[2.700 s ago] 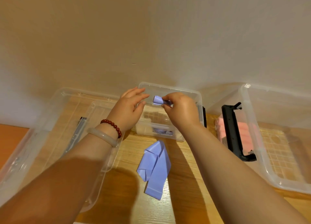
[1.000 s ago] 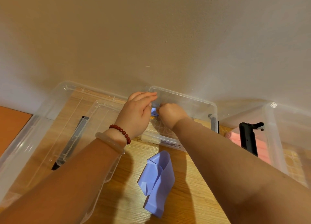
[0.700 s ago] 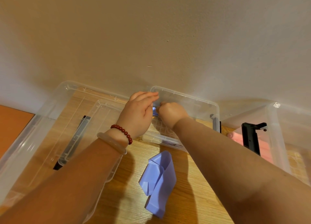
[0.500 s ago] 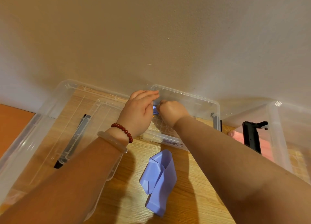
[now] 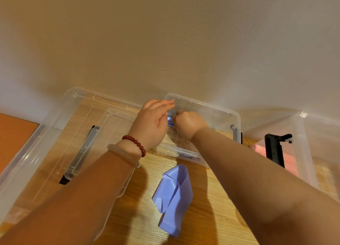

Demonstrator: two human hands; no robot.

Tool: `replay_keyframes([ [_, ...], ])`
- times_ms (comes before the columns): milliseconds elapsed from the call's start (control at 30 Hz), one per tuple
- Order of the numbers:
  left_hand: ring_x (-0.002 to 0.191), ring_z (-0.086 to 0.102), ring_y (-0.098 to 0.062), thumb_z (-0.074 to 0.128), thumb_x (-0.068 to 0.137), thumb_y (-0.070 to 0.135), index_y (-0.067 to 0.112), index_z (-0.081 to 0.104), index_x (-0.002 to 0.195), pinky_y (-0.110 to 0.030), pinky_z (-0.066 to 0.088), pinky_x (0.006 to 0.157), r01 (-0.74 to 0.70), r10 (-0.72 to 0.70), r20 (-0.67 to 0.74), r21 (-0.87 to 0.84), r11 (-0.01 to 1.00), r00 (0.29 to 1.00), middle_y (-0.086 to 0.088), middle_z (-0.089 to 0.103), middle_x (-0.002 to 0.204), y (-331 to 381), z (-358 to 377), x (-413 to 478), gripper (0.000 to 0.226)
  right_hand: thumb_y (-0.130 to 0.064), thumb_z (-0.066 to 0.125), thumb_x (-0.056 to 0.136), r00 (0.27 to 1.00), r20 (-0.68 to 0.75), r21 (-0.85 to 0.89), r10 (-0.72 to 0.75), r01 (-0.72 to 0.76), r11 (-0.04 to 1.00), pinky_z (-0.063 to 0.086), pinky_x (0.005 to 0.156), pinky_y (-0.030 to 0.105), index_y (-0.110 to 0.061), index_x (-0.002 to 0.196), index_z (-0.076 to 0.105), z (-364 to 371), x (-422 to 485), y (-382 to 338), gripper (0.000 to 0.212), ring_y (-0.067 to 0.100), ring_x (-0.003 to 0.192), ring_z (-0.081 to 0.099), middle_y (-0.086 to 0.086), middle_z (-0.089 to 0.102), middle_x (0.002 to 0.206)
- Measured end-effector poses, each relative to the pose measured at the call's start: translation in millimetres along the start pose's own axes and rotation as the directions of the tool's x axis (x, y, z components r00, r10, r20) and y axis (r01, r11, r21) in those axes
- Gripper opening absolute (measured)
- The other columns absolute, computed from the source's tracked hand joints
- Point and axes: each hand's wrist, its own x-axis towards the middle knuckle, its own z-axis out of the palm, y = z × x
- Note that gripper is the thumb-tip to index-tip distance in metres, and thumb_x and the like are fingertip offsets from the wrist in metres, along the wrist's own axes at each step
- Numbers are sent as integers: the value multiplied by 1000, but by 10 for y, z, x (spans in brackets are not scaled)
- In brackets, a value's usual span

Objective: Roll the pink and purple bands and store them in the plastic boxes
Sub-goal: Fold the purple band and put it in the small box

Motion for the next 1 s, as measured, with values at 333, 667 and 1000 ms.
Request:
replay_keyframes([
  [333,128,33,-4,42,96,1,14,57,132,2,14,101,21,-21,14,0,1000,1000,4,54,137,34,8,4,41,-17,50,101,999,-43,29,32,-31,999,42,77,33,-10,121,62,36,-44,98,25,32,102,61,9,56,120],
  [667,133,38,-17,39,98,16,12,59,130,-22,23,109,18,-18,58,-6,1000,998,1,55,138,108,-29,14,38,-26,50,101,943,-279,265,181,-105,958,49,86,43,-4,120,65,-126,-304,167,33,35,102,61,13,62,118],
  [1000,129,29,-4,40,95,23,12,63,125,-2,12,103,-48,50,31,-44,998,998,4,55,136,319,-52,-156,39,-18,68,75,703,-654,404,280,12,914,51,39,36,-1,78,74,-16,-771,-97,18,33,47,61,14,65,68],
])
